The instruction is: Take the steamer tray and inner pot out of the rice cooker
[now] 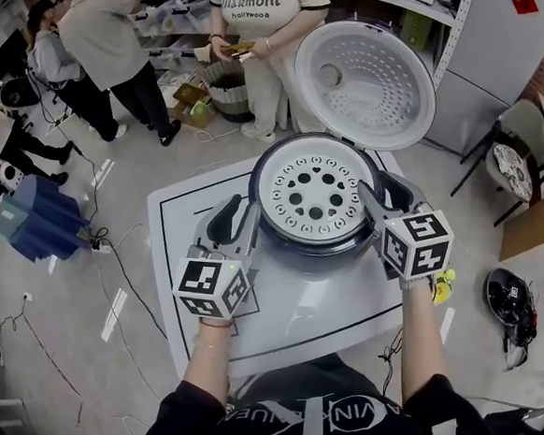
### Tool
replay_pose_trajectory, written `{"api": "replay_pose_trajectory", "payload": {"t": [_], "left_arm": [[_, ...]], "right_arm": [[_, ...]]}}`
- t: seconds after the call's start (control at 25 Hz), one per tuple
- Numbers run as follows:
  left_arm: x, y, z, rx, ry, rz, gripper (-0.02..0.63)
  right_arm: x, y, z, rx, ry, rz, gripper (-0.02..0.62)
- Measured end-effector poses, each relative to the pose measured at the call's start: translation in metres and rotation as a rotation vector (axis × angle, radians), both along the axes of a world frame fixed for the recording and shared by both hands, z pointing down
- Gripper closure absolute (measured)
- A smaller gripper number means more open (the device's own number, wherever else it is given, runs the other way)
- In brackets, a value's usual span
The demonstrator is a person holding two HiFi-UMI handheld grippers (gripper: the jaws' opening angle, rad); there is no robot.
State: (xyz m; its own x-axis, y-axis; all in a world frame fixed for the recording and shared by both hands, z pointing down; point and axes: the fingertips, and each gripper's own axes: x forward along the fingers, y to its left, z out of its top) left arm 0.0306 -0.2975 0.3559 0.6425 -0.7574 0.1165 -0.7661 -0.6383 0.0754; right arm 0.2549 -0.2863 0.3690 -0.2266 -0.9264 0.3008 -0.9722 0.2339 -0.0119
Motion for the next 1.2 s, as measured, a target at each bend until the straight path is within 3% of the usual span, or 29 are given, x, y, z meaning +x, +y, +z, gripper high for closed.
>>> {"api": "replay_pose_trajectory", "payload": {"t": [0.24, 0.48, 0.64, 0.72, 1.04, 1.2], "left_arm": [[0.008, -0.008, 0.001, -0.009, -0.016, -0.016, 0.505], [0.003, -0.013, 0.001, -0.01, -0.032, -0.032, 0.505], [0.003, -0.01, 0.009, -0.019, -0.038, -0.042, 0.505], [0.002, -0.012, 0.013, -0.022, -0.04, -0.039, 0.505], [0.01, -0.031, 0.001, -0.038, -0.024, 0.023, 0.505], [0.017, -0.038, -0.002, -0.036, -0.039, 0.052, 0.505]], "right_arm": [[0.006, -0.029, 0.024, -0.173, 0.159, -0.023, 0.386], [0.006, -0.044, 0.031, -0.243, 0.235, -0.01, 0.387], [0.007, -0.043, 0.036, -0.241, 0.233, -0.004, 0.39], [0.005, -0.043, 0.038, -0.234, 0.24, -0.008, 0.428], [0.007, -0.049, 0.029, -0.2, 0.205, 0.011, 0.483], [0.008, -0.053, 0.027, -0.188, 0.26, 0.003, 0.491]]}}
